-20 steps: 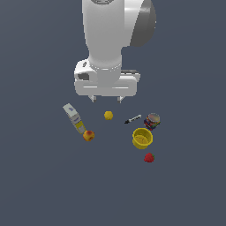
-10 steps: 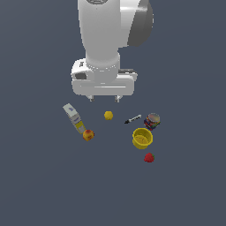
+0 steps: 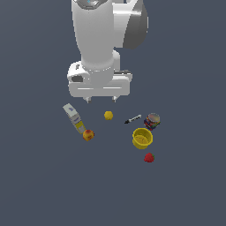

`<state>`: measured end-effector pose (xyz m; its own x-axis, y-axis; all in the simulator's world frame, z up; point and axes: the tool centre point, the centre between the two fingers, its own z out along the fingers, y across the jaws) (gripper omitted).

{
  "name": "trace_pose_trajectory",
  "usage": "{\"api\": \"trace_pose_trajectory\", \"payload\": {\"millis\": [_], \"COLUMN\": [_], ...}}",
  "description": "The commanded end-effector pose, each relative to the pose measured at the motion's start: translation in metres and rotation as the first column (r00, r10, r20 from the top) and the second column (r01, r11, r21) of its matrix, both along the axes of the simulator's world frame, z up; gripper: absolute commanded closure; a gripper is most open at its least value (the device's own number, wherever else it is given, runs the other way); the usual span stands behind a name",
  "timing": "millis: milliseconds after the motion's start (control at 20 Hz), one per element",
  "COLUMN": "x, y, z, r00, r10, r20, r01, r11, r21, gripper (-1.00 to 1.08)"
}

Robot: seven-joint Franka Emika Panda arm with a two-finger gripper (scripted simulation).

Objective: Pick up a designated object from a clutter of objects.

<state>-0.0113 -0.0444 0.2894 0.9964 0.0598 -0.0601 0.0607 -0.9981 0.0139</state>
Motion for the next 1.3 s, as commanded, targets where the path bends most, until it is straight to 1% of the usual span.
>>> {"api": "trace_pose_trajectory", "payload": {"millis": [0, 300, 600, 900, 1250], "x": [-0.001, -0.003, -0.008, -0.014, -0.023], "y": [-0.006, -0.026, -0.05, -0.074, -0.102], "z": [-0.003, -0.014, -0.027, -0.04, -0.055], "r00": [1.0, 0.995, 0.979, 0.954, 0.913], "r10": [0.024, 0.104, 0.202, 0.298, 0.406], "r20": [0.001, 0.007, 0.017, 0.027, 0.039], "r01": [-0.024, -0.104, -0.203, -0.299, -0.407], "r11": [1.0, 0.994, 0.979, 0.954, 0.913], "r21": [0.003, 0.013, 0.022, 0.028, 0.03], "gripper": [-0.92, -0.92, -0.92, -0.92, -0.92]}}
